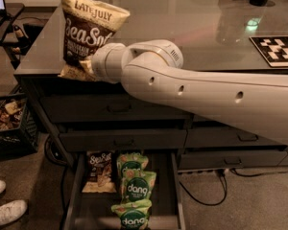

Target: Pick brown chip bag from bottom drawer and place on counter

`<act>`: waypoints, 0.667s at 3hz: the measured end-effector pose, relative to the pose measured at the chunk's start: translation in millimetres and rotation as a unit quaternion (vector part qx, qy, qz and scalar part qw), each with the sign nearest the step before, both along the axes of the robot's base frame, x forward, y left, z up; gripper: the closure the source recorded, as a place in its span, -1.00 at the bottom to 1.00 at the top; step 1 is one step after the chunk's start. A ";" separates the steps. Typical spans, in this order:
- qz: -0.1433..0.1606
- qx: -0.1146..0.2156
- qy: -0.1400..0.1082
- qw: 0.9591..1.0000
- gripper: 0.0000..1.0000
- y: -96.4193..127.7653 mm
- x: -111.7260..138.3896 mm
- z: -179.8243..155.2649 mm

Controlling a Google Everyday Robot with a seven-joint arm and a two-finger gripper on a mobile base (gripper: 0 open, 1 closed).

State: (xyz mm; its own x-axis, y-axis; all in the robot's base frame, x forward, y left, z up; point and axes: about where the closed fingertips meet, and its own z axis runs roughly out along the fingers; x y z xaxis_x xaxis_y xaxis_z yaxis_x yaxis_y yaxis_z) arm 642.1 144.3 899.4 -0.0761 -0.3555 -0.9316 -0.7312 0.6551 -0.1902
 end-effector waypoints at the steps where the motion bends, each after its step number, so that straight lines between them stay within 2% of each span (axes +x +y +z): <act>1: 0.002 0.013 -0.003 1.000 1.00 4.4 3.2 6.2; 2: 0.011 0.017 0.003 1.000 1.00 19.0 22.1 7.7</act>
Offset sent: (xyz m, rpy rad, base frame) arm 0.0788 -0.0019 0.0365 0.0536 0.0232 0.0515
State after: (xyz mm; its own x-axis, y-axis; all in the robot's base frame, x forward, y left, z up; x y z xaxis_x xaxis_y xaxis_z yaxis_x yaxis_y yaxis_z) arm 664.2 163.3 907.1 -0.0739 -0.3262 -0.9424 -0.7471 0.6441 -0.1644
